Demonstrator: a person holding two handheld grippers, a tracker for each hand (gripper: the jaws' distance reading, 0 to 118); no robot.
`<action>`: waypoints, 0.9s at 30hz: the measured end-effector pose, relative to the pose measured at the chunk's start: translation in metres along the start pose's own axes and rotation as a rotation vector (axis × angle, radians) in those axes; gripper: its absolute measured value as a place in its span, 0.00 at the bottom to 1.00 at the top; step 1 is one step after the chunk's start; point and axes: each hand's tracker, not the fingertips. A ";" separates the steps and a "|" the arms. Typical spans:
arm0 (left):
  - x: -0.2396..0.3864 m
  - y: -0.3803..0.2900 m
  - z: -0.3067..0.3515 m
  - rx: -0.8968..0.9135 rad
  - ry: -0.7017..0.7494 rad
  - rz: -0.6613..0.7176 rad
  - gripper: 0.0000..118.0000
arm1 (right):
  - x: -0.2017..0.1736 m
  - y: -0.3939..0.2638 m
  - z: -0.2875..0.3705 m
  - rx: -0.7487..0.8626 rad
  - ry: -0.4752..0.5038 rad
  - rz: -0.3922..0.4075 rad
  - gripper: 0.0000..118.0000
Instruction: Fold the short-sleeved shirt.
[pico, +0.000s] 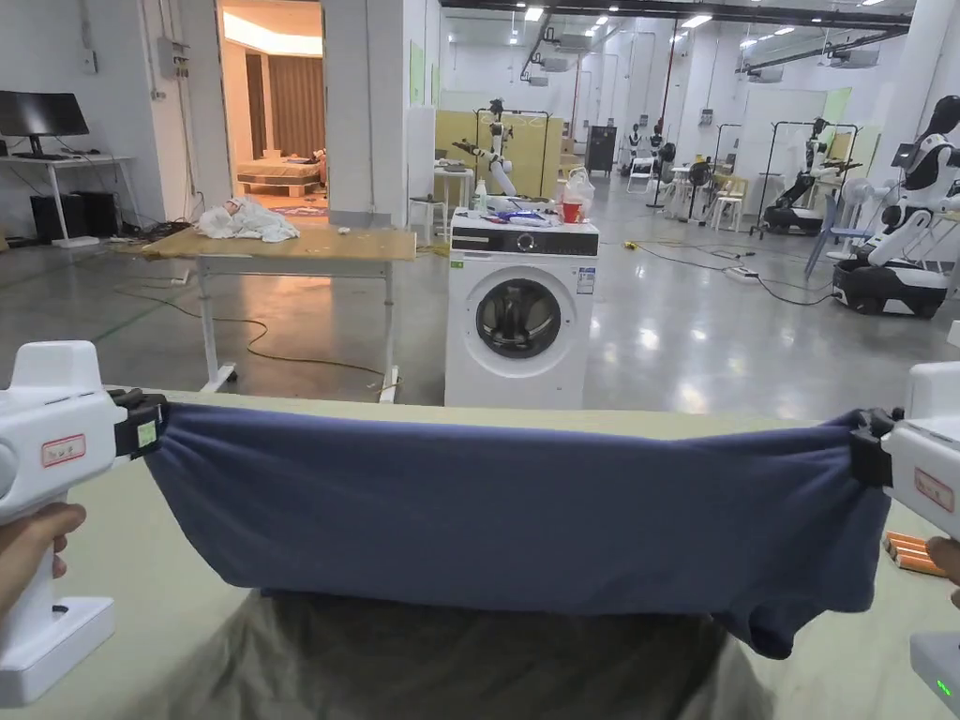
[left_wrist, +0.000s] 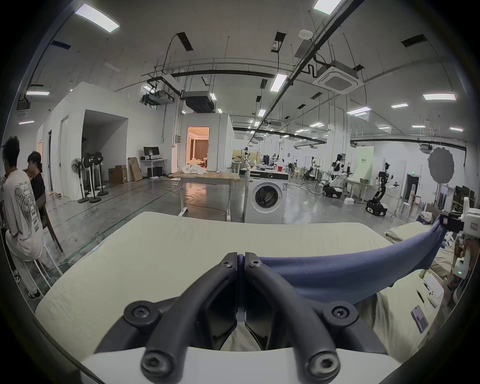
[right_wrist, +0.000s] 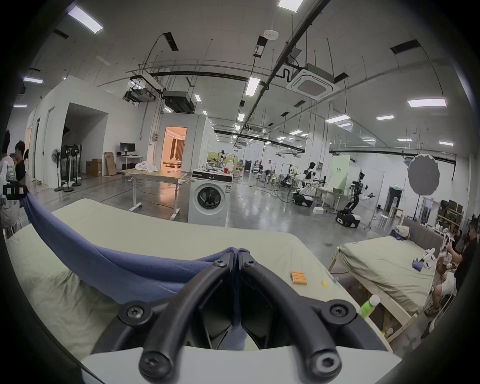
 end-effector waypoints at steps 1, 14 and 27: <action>-0.001 -0.006 0.012 0.009 0.001 0.004 0.00 | 0.000 -0.008 0.011 -0.004 0.001 0.006 0.01; -0.001 -0.140 0.117 -0.103 0.011 0.005 0.00 | -0.010 -0.139 0.099 -0.189 0.025 0.008 0.01; -0.006 -0.279 0.139 -0.413 0.037 0.000 0.00 | -0.031 -0.276 0.130 -0.551 0.070 0.033 0.01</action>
